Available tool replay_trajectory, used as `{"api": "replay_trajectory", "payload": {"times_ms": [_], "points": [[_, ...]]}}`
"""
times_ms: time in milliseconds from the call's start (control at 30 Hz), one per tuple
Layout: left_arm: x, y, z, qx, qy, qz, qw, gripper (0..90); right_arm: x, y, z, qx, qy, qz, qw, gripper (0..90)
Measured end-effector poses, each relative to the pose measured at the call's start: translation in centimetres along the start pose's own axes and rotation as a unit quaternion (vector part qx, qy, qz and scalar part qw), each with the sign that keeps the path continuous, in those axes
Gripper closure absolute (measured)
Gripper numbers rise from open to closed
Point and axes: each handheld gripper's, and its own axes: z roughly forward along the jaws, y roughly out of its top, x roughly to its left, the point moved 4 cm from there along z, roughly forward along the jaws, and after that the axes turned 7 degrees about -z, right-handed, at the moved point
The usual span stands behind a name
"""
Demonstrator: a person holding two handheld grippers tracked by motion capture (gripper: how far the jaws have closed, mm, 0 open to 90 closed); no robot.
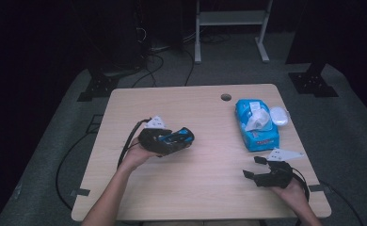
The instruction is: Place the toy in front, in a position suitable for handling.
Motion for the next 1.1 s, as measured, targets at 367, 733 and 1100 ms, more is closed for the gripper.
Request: {"api": "replay_trajectory", "payload": {"times_ms": [367, 733, 1100], "points": [[-6.2, 0.8, 4.9, 0.019, -0.068, 0.057, 0.9959, 27.3, -0.3, 0.0, -0.7, -0.011, -0.004, 0.003, 0.9999, 22.0], [-6.7, -1.5, 7.2, 0.061, -0.078, 0.058, 0.9934, 27.4, -0.1, 0.0, -0.5, -0.007, -0.001, 0.0, 1.0, 22.0], [-6.7, -3.1, 8.1, 0.092, -0.071, 0.07, 0.9907, 27.4, 0.1, 0.0, -0.4, -0.005, 0.003, -0.003, 1.0, 22.0]]}}
